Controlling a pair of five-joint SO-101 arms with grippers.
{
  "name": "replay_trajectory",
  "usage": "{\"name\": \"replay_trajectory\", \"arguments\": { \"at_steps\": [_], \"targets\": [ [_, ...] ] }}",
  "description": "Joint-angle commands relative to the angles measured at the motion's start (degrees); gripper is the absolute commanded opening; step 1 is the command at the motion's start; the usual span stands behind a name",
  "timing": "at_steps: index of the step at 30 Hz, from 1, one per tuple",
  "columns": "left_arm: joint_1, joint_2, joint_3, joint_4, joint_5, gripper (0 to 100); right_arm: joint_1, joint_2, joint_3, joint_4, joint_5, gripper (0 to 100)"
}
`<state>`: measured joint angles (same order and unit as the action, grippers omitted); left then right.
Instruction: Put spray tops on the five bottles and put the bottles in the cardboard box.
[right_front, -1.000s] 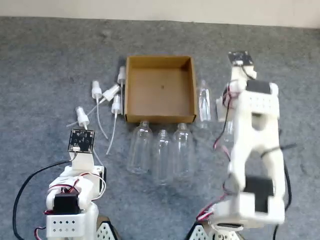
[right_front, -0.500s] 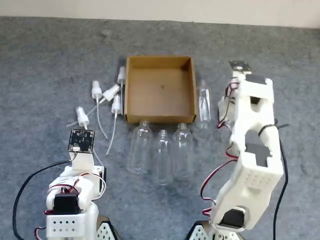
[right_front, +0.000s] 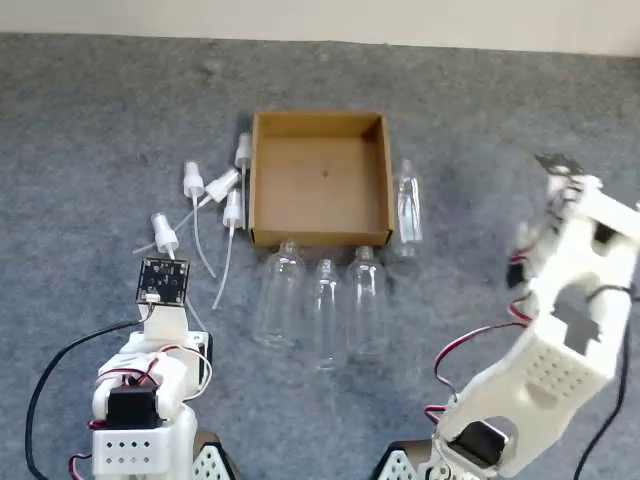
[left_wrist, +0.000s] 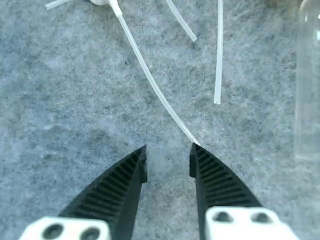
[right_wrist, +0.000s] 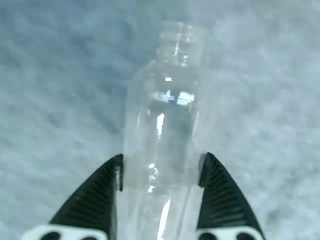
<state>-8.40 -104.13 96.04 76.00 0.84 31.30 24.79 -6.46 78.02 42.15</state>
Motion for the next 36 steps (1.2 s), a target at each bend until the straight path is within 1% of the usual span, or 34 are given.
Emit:
{"name": "replay_trajectory", "arguments": {
  "at_steps": [1, 4, 7, 12, 14, 15, 16, 19, 20, 23, 26, 29, 31, 34, 36],
  "targets": [
    [1.19, -0.22, 1.1, 0.09, 0.26, 10, 5.23, -0.4, -1.01, 0.84, 7.47, 3.4],
    [1.19, -0.22, 1.1, 0.09, 0.26, 10, 6.81, -0.4, -0.92, 1.27, 11.43, 3.4],
    [1.01, -0.22, 1.1, 0.09, 0.26, 10, 6.73, -0.31, -0.92, 1.27, 13.71, 3.4],
    [1.1, -0.22, 1.1, 0.0, -0.09, 10, 5.23, 0.04, -0.92, 1.1, 13.63, 3.6],
    [0.13, -0.31, 0.92, -1.49, -1.05, 11, 4.62, -0.13, -0.92, 1.1, 11.52, 3.8],
    [-1.27, -0.31, 0.66, -3.87, -3.69, 11, 4.35, -0.22, -1.1, 0.92, 9.93, 3.8],
    [-3.91, -0.31, 0.13, -6.77, -8.26, 11, 3.91, -0.31, -1.1, 0.84, 9.05, 3.9],
    [-13.23, -0.31, -1.36, -15.03, -23.91, 11, 3.03, -0.31, -1.1, 1.01, 8.26, 6.1],
    [-15.6, -0.31, -1.8, -17.85, -26.55, 11, 2.86, -0.31, -1.1, 1.27, 8.26, 8.7],
    [-20.35, -0.22, -3.3, -23.38, -27.16, 11, 2.86, -0.31, -1.1, 1.19, 8.26, 17.6],
    [-20.97, -0.13, -8.48, -20.75, -30.07, 11, 2.86, -0.31, -1.1, 1.36, 7.47, 21.1],
    [-20.88, 0.13, -15.08, -14.51, -30.86, 11, 2.24, -0.31, -1.54, 1.36, 1.85, 21.1],
    [-20.09, 2.51, -19.65, -11.34, -30.86, 11, 1.19, -0.4, -1.71, 1.45, 0.53, 21.1],
    [-19.03, 12.35, -28.26, -7.91, -30.86, 11, -0.84, -0.4, -1.71, 2.42, 0.26, 21.1],
    [-18.51, 22.55, -35.74, -5.1, -30.86, 11, -1.71, -0.4, -1.71, 3.74, 0.26, 21.1]
  ]
}}
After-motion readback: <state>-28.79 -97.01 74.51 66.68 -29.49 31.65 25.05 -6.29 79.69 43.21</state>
